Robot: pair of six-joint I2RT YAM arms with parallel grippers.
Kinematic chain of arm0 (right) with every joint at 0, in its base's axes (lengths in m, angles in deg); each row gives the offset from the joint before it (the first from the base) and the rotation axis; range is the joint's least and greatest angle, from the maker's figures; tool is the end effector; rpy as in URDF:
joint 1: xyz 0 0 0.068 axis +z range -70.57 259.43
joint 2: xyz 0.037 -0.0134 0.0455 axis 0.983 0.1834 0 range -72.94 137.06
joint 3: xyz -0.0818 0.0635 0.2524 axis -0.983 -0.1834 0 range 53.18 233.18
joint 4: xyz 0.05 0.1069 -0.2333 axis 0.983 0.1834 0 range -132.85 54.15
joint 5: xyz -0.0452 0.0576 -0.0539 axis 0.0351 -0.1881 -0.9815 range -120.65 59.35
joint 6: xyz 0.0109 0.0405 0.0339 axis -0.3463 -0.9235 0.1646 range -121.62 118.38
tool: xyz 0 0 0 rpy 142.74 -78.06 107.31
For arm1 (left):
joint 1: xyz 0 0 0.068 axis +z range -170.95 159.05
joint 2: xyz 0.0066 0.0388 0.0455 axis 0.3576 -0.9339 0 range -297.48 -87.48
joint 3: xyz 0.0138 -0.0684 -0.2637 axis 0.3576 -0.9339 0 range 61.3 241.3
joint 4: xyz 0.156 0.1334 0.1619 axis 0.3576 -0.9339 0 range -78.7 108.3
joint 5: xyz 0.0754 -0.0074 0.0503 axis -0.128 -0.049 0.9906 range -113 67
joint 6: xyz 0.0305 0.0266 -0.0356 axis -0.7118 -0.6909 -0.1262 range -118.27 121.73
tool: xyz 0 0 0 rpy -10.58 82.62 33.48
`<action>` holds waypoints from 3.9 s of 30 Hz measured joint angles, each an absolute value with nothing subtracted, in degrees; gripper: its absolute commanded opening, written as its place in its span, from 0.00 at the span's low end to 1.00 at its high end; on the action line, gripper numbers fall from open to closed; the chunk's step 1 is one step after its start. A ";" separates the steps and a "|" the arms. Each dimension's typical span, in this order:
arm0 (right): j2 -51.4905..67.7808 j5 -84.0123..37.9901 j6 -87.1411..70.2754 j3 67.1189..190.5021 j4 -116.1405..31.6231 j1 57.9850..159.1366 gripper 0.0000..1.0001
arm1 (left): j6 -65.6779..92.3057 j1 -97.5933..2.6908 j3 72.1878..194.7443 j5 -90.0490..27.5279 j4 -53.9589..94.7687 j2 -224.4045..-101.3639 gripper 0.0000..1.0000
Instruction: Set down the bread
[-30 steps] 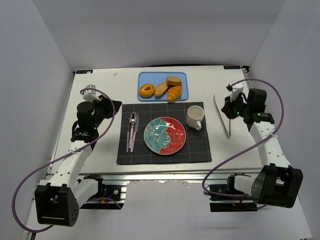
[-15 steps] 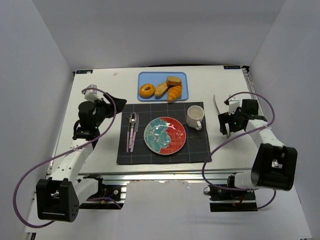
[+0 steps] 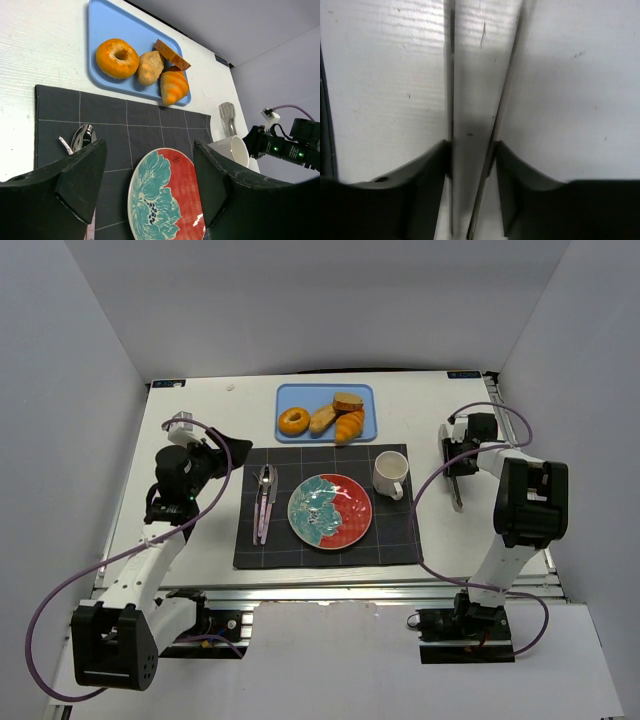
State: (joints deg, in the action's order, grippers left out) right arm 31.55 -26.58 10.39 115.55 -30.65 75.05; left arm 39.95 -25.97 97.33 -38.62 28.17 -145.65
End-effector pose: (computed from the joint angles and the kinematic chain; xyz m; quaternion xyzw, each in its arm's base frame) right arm 0.3710 -0.0259 0.1603 -0.0741 0.9485 -0.0102 0.3079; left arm 0.2344 -0.0302 0.2780 -0.1387 0.7636 -0.3274 0.5390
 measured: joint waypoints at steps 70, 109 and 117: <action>41.45 -27.97 66.78 151.41 -14.04 109.74 0.49 | 39.23 -25.97 96.21 -36.95 24.85 -140.93 0.80; 42.76 -33.90 71.00 148.83 -19.92 111.42 0.39 | 39.23 -25.97 96.13 -36.93 24.80 -140.93 0.80; 42.81 -33.29 71.44 146.82 -21.10 111.42 0.13 | 39.25 -25.97 96.13 -36.91 24.78 -140.73 0.80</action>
State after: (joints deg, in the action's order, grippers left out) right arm 42.81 -33.29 71.44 146.82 -21.10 111.42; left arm 39.25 -25.97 96.13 -36.91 24.78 -140.73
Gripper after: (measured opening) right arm 0.287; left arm 0.799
